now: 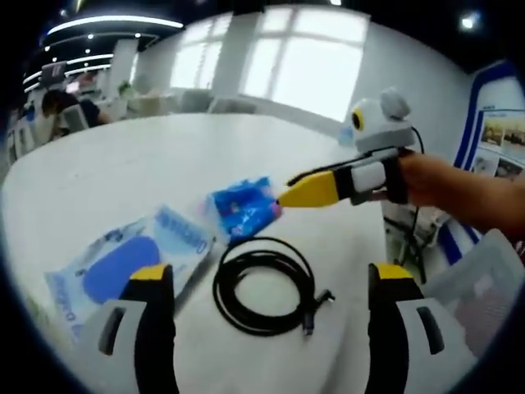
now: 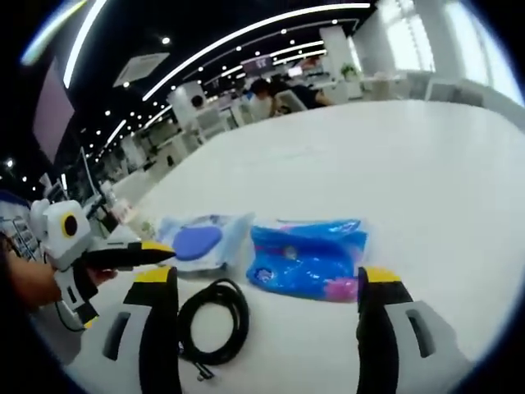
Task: Arrange the tabletop items into an orderly group along one side of the table until the central work area is clear of visible clutter.
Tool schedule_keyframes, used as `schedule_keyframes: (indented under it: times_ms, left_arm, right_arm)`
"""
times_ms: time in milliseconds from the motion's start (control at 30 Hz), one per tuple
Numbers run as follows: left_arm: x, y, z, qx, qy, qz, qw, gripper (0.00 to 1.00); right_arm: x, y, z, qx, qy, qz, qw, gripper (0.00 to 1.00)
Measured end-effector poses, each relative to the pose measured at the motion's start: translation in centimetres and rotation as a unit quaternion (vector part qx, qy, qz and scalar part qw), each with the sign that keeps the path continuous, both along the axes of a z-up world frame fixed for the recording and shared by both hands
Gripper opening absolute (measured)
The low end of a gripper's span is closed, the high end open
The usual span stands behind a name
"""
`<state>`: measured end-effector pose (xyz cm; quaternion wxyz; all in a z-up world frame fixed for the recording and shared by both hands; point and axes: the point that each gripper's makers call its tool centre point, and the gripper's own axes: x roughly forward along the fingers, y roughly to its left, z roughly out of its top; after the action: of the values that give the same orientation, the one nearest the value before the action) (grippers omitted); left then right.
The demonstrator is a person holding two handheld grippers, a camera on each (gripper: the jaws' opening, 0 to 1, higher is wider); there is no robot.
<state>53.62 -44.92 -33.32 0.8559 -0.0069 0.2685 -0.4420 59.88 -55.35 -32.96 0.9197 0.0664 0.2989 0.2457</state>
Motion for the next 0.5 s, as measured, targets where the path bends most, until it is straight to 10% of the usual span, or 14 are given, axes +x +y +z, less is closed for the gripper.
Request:
schedule_keyframes:
  times_ms: [500]
  left_arm:
    - [0.1,1.0,0.0,0.002,0.005,0.011,0.9999,0.91]
  right_arm:
    - [3.4,-5.2,-3.1,-0.030,0.037,-0.046,0.9978,0.42]
